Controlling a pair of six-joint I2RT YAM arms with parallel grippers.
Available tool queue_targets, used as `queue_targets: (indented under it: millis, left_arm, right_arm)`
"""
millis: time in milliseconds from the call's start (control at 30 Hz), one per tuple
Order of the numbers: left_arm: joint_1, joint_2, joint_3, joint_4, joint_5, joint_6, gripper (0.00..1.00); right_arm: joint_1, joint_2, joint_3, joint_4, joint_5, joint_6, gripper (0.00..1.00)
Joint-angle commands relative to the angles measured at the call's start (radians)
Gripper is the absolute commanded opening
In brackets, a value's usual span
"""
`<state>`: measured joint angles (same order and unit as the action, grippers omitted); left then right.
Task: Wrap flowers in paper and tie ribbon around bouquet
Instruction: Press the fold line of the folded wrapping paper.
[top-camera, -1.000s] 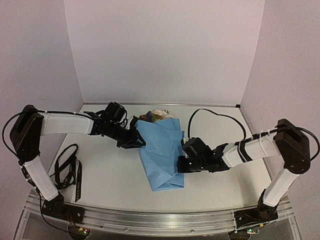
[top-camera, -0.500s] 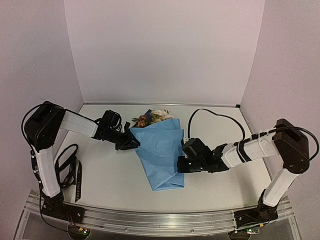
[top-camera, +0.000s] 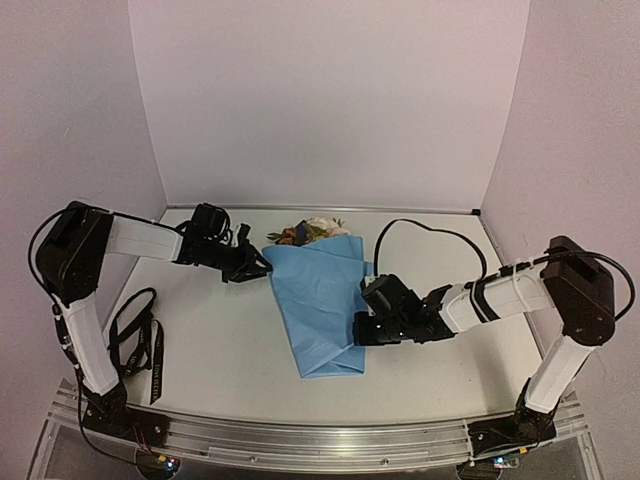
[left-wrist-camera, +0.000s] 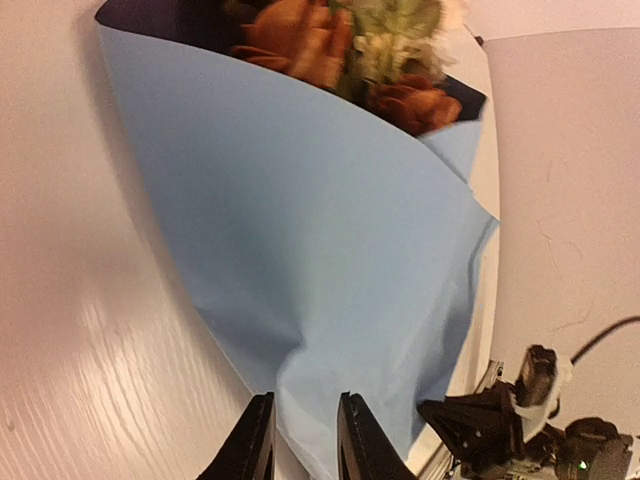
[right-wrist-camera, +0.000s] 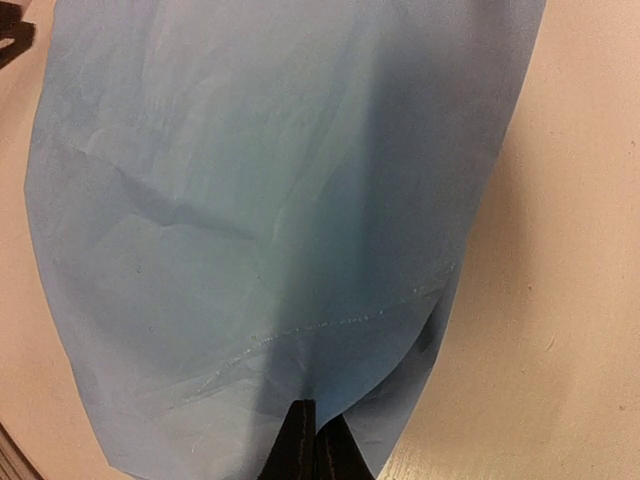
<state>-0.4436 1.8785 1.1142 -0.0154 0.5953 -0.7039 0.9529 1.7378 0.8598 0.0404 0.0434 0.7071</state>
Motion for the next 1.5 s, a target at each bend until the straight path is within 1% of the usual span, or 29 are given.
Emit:
queue_targets:
  millis: [0,67,133,200,300,500,633,733,900,967,1133,1233,1367,1467]
  left_arm:
    - [-0.094,-0.166,-0.064,0.008,0.005,0.007,0.21]
    - [-0.149,-0.157,-0.065,0.009,0.001,0.005,0.2]
    - [-0.176,-0.129,-0.067,0.02,-0.001,-0.011,0.18]
    - [-0.183,-0.095,-0.086,0.082,0.023,-0.05,0.15]
    - [-0.191,-0.058,-0.101,0.142,0.061,-0.086,0.15]
    - [-0.189,0.021,-0.096,0.143,0.057,-0.093,0.14]
    - [-0.164,0.059,-0.093,0.112,0.013,-0.096,0.13]
    - [-0.114,0.083,-0.084,0.081,-0.016,-0.078,0.13]
    - [-0.044,0.136,0.012,0.017,-0.029,-0.018,0.16]
    - [-0.023,0.159,0.077,-0.039,-0.033,0.002,0.17]
    - [0.006,0.145,0.165,-0.106,-0.04,0.05,0.18]
    - [0.009,0.129,0.204,-0.165,-0.05,0.092,0.2]
    - [-0.011,0.072,0.185,-0.17,-0.026,0.099,0.19]
    - [-0.077,0.02,0.145,-0.169,-0.031,0.101,0.18]
  right_arm:
    - [-0.009,0.026,0.051,-0.013,-0.008,0.005,0.0]
    - [-0.012,0.033,0.064,-0.014,-0.012,0.006,0.0]
    - [-0.015,0.04,0.076,-0.016,-0.012,0.009,0.0]
    - [-0.016,0.043,0.083,-0.018,-0.004,0.01,0.0]
    - [-0.029,0.045,0.092,-0.032,0.013,0.017,0.0]
    - [-0.06,0.068,0.129,-0.039,-0.014,0.025,0.0]
    - [-0.061,0.062,0.109,-0.039,-0.003,0.029,0.0]
    - [-0.064,0.066,0.099,-0.039,-0.007,0.029,0.0]
    - [-0.065,0.097,0.116,-0.039,-0.036,0.04,0.0]
    - [-0.065,0.103,0.113,-0.033,-0.036,0.056,0.0]
    - [-0.063,0.081,0.072,0.012,-0.035,0.121,0.0]
    - [-0.06,0.055,0.054,0.022,-0.036,0.129,0.0]
    - [-0.062,0.034,0.06,0.008,-0.025,0.112,0.0]
    - [-0.062,0.03,0.071,-0.001,-0.018,0.109,0.0]
